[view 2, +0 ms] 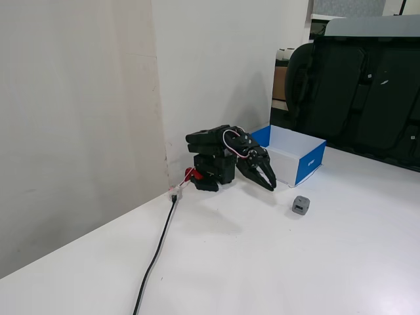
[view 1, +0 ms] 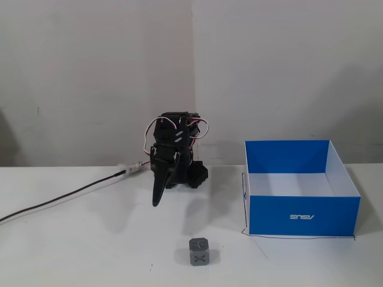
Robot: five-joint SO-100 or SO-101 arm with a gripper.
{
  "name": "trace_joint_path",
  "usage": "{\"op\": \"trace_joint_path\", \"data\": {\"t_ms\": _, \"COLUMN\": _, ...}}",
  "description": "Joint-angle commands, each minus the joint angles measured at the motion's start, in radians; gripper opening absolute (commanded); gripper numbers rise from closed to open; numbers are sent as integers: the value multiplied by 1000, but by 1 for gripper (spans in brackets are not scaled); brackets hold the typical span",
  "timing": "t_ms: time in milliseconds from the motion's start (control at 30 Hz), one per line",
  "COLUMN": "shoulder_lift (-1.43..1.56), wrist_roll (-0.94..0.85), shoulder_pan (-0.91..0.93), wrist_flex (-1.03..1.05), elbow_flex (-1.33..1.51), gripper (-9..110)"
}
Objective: Pick the gray block and keep it in the box.
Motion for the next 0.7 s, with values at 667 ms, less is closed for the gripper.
{"op": "trace_joint_path", "data": {"t_ms": 667, "shoulder_lift": 160, "wrist_roll": 23, "shoulder_pan": -15, "wrist_flex": 34, "elbow_flex": -32, "gripper": 0}}
